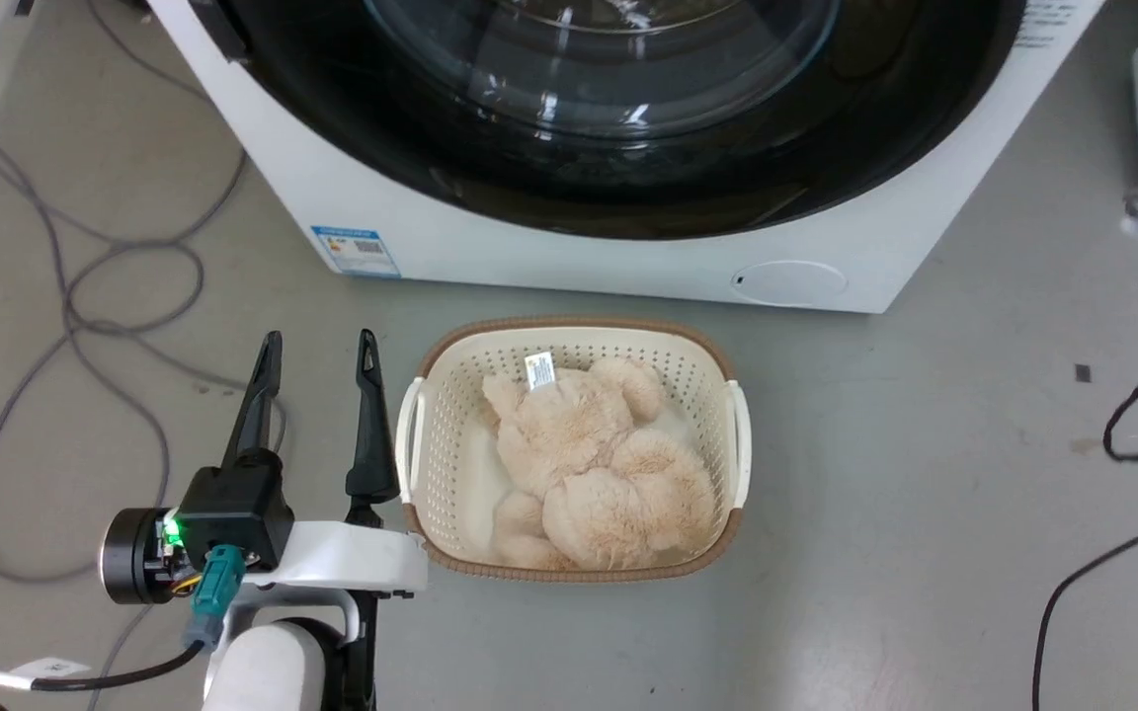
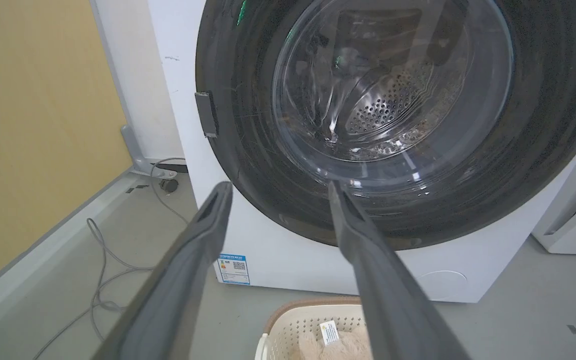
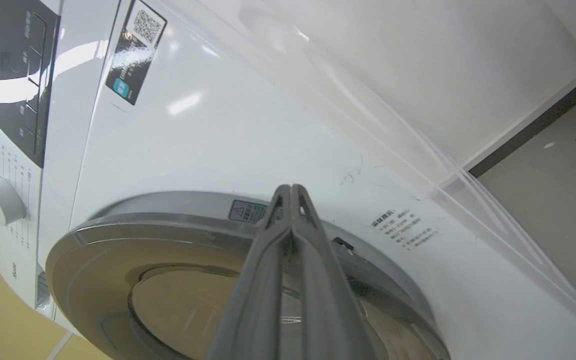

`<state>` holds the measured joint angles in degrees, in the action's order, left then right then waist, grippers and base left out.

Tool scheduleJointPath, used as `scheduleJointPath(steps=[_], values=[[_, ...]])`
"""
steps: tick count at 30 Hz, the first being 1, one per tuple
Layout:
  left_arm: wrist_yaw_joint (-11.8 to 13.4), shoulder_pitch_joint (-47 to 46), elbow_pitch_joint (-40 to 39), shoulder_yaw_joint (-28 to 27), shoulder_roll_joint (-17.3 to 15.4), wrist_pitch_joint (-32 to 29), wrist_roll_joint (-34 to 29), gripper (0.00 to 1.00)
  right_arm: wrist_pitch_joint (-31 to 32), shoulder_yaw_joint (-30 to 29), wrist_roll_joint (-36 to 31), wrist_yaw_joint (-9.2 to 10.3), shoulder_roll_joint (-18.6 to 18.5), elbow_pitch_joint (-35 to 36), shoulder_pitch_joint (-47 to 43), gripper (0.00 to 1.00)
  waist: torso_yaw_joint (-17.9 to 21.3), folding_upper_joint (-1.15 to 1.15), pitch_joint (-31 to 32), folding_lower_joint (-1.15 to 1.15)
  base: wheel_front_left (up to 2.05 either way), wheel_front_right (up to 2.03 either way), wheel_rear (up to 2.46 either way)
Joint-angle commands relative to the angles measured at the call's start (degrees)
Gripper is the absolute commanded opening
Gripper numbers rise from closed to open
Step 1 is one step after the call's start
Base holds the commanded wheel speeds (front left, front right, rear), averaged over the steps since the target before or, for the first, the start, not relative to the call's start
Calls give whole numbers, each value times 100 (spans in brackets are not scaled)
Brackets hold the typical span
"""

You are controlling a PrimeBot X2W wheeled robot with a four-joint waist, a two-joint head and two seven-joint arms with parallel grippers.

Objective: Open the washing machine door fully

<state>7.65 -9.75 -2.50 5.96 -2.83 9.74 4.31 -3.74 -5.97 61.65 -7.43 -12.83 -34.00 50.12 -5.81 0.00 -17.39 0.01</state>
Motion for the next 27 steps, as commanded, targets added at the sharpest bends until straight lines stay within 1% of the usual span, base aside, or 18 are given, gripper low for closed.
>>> scheduleJointPath(steps=[1, 11, 17, 19, 27], values=[[45, -119, -36, 18, -4, 63, 49, 100, -45, 48, 131, -4, -75, -160, 248, 0, -45, 0, -57, -1, 0, 0, 0], [172, -256, -94, 123, -4, 182, 118, 100, -79, 394, 419, -5, -254, -765, 1047, 0, -182, 0, -335, -1, 0, 0, 0], [246, -371, -102, 190, -5, 254, 168, 100, 45, 682, 601, -5, -324, -1036, 1420, 0, -248, 0, -496, -1, 0, 0, 0], [290, -429, -96, 224, -5, 302, 198, 100, 158, 858, 772, -5, -365, -1221, 1617, 0, -284, 0, -569, -1, 0, 0, 0], [360, -528, -103, 278, -5, 398, 238, 100, 621, 1320, 1133, -5, -459, -1444, 1982, 0, -346, 0, -685, -1, 0, 0, 0]])
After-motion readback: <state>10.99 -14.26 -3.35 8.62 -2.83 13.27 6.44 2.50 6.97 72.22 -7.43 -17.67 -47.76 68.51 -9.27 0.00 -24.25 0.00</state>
